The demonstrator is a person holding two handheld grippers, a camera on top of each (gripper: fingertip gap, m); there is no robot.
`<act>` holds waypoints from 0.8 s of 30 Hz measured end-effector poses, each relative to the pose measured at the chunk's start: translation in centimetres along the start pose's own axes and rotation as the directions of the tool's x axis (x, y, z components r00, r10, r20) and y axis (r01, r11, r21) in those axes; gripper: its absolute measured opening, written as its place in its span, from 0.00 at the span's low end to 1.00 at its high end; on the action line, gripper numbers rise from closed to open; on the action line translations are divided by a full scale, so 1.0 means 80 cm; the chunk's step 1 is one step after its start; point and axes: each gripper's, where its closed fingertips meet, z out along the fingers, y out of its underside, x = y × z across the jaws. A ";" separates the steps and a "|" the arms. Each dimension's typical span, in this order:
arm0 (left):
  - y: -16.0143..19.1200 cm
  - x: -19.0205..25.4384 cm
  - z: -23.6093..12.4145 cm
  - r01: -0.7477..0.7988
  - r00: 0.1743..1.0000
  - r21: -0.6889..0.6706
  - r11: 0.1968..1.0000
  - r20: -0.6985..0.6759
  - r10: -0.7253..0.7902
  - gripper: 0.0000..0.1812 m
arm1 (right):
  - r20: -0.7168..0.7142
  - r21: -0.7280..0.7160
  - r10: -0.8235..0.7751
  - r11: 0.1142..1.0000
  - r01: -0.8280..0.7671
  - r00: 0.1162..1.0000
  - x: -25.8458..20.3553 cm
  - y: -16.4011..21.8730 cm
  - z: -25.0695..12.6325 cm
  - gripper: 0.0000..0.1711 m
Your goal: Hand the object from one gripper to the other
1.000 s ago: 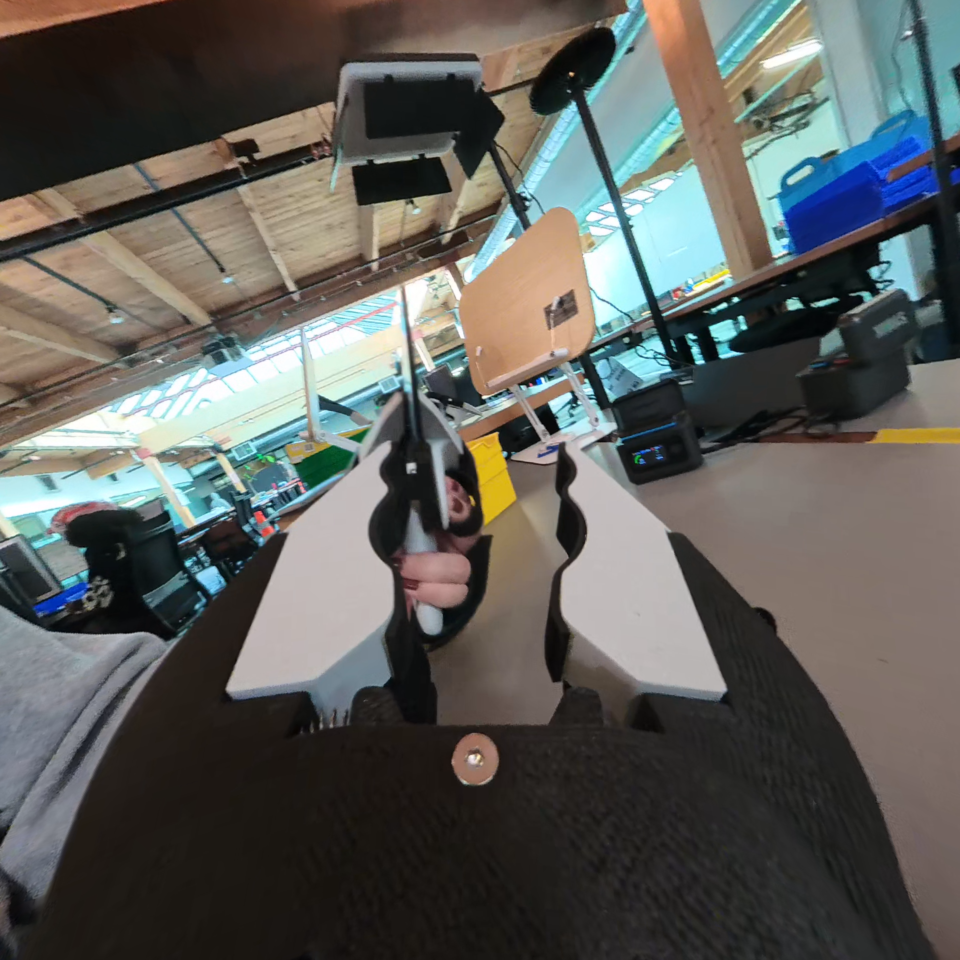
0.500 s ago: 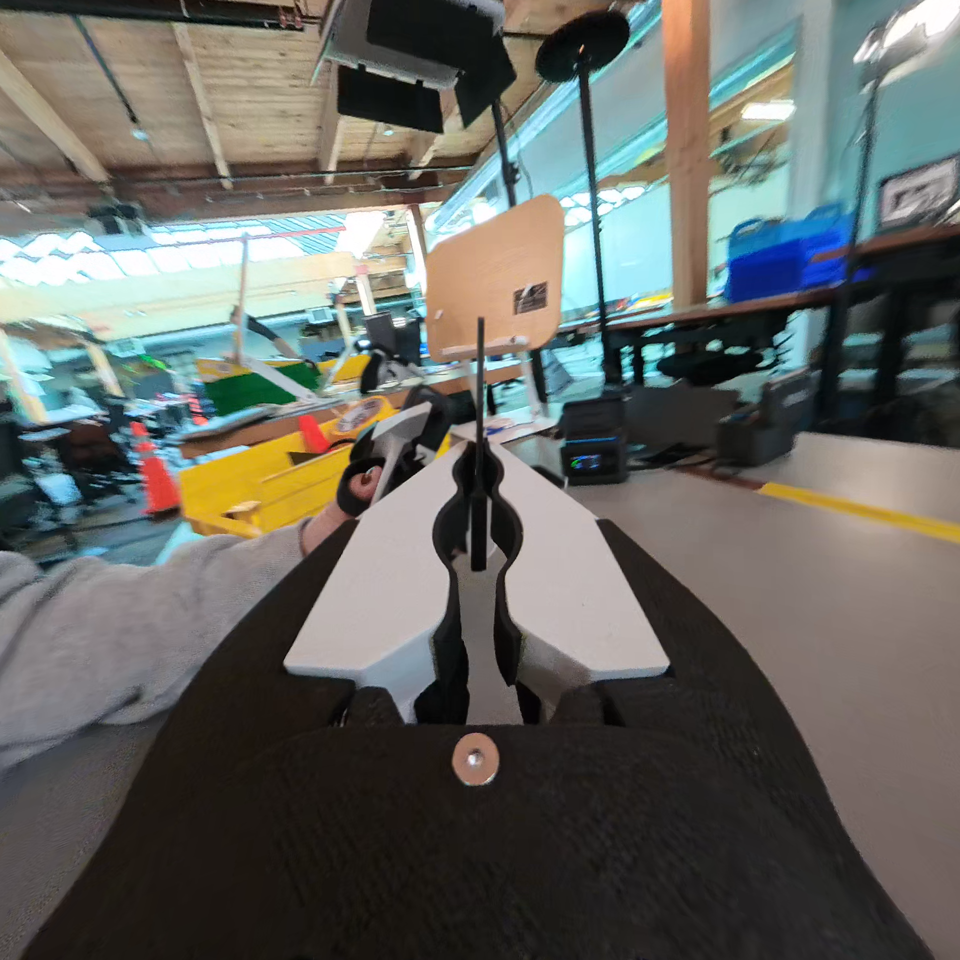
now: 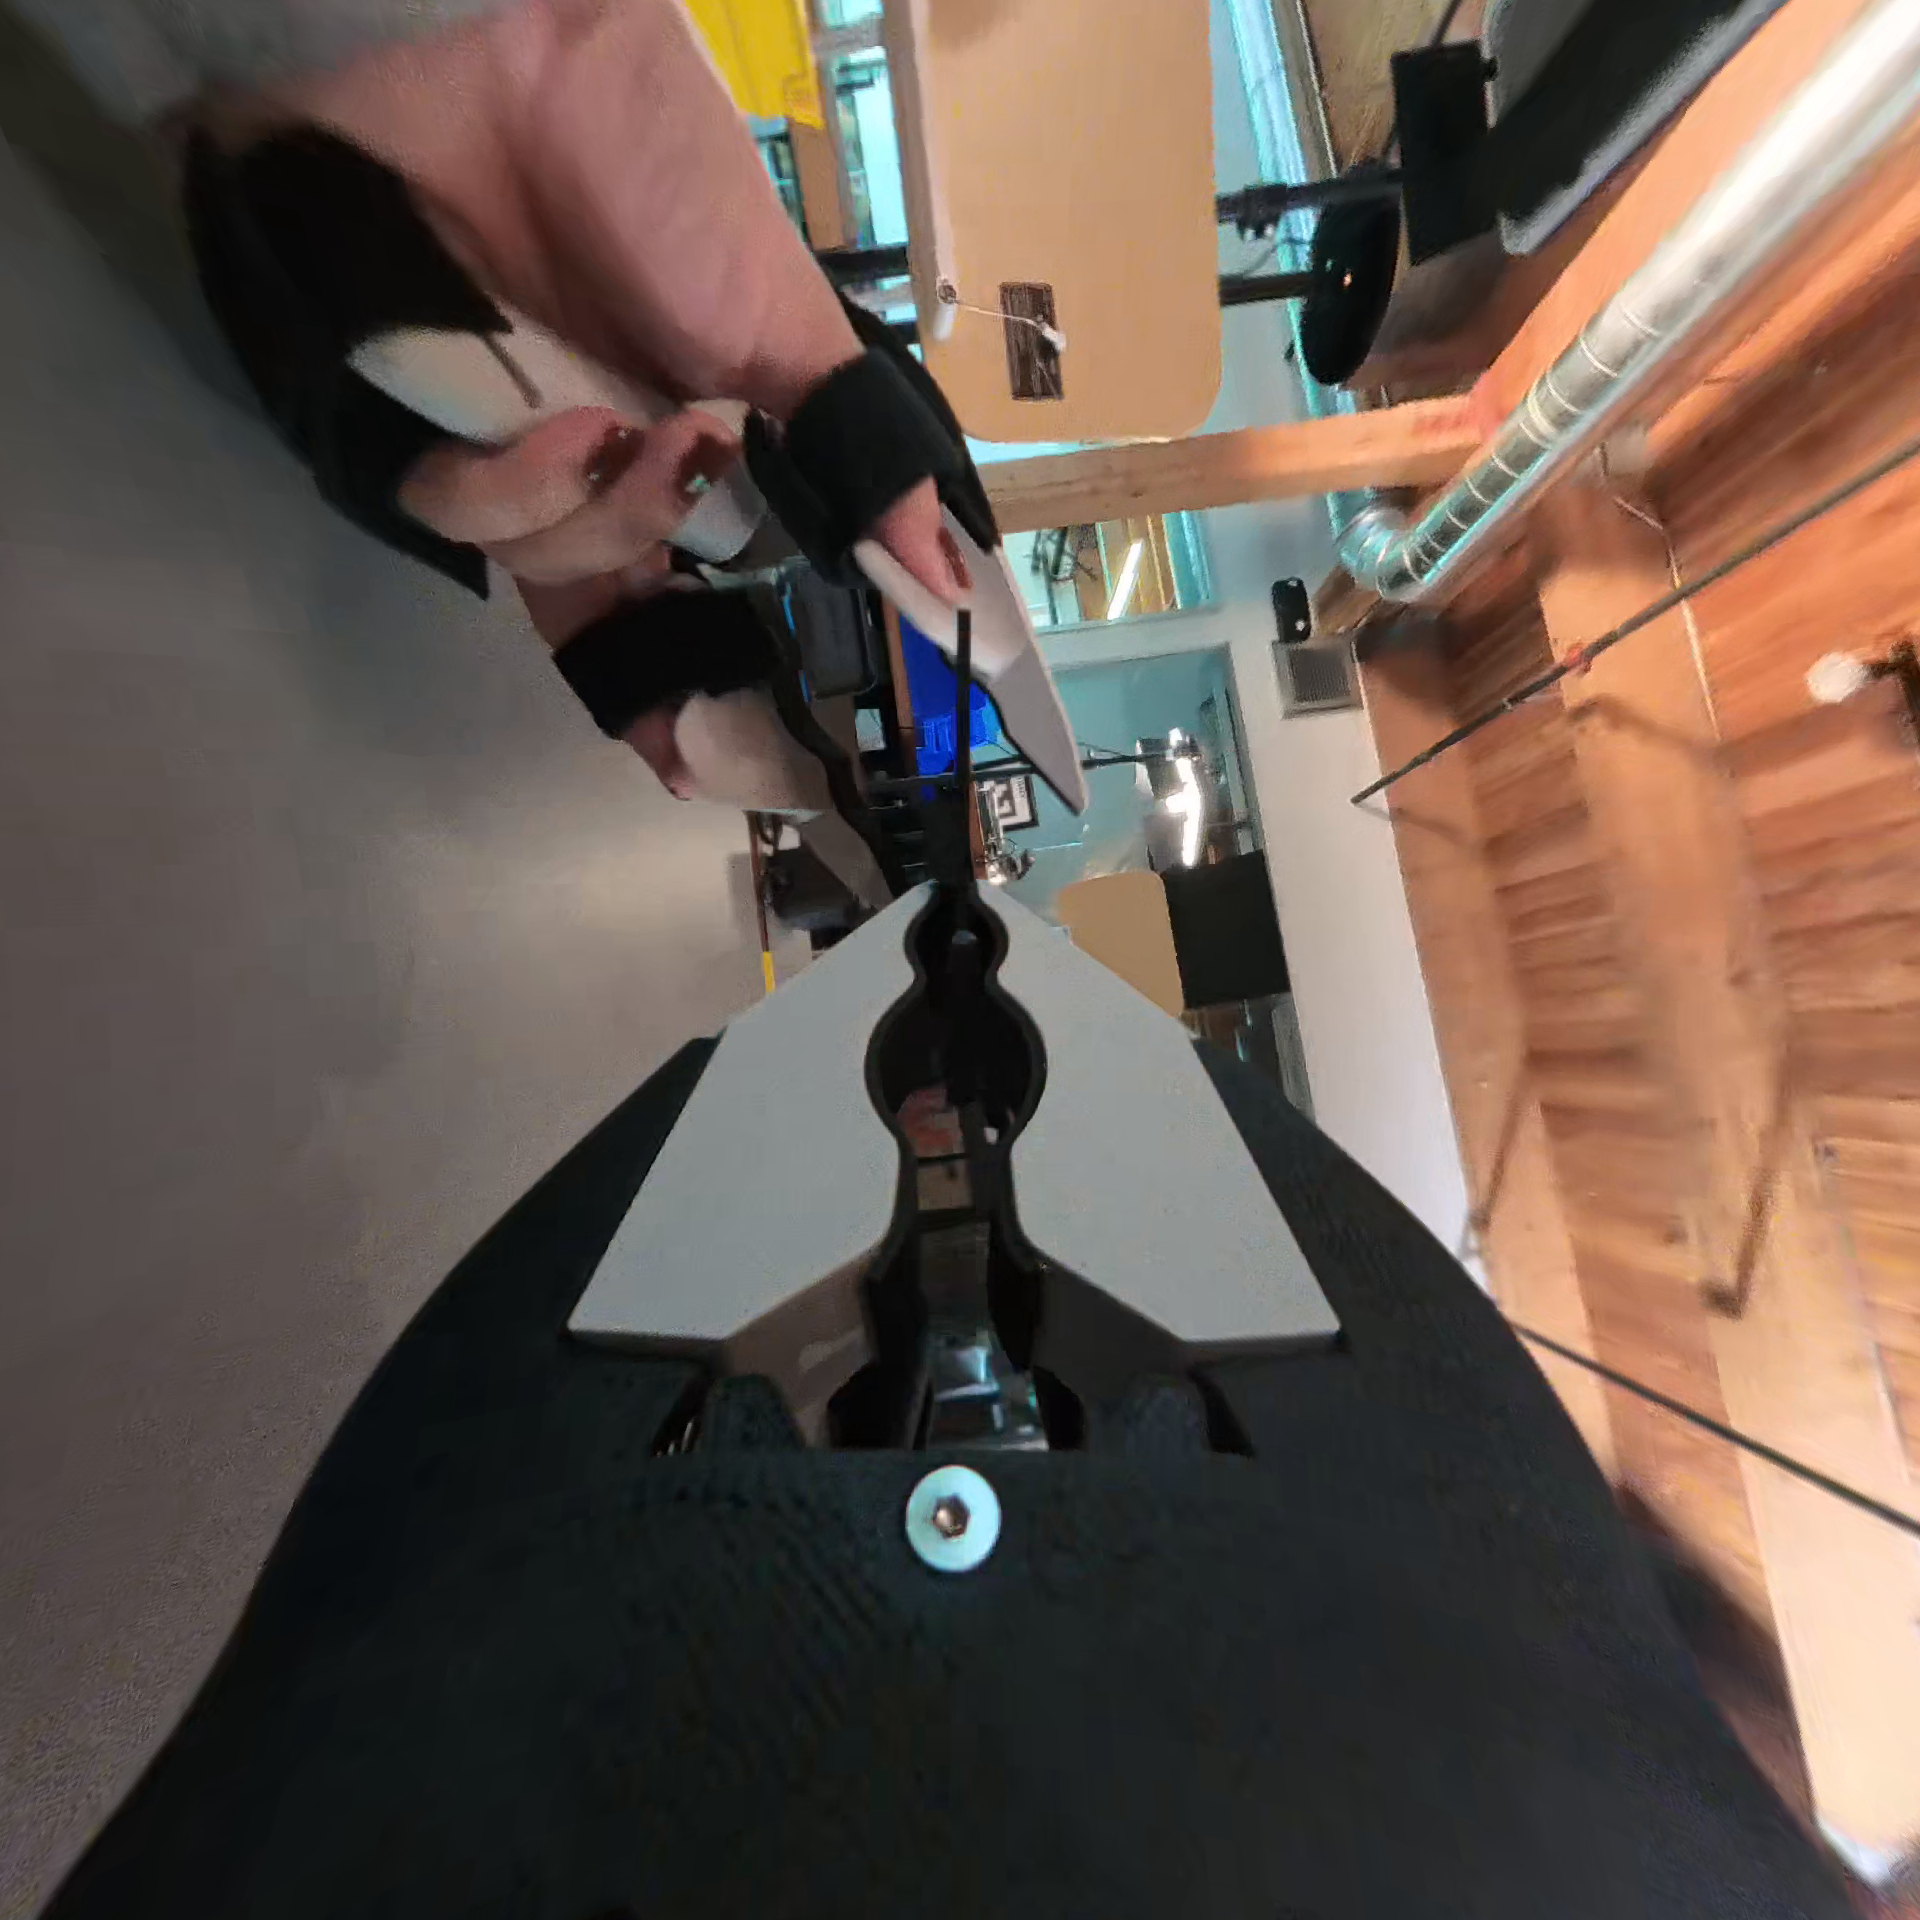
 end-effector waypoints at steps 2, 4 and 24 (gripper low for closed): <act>-0.001 -0.001 -0.001 0.012 1.000 0.002 1.000 -0.002 -0.012 0.19 | 0.012 -0.006 -0.019 1.000 0.019 1.000 -0.004 0.000 0.002 0.00; -0.002 -0.003 -0.004 -0.007 1.000 0.008 1.000 0.008 0.007 0.09 | 0.004 -0.004 -0.022 1.000 0.022 1.000 -0.003 0.000 0.002 0.00; -0.043 0.061 -0.019 -0.328 0.918 0.357 0.875 -0.100 0.384 0.00 | 0.472 -0.165 0.738 -0.464 -0.871 -0.482 0.021 -0.002 0.008 0.38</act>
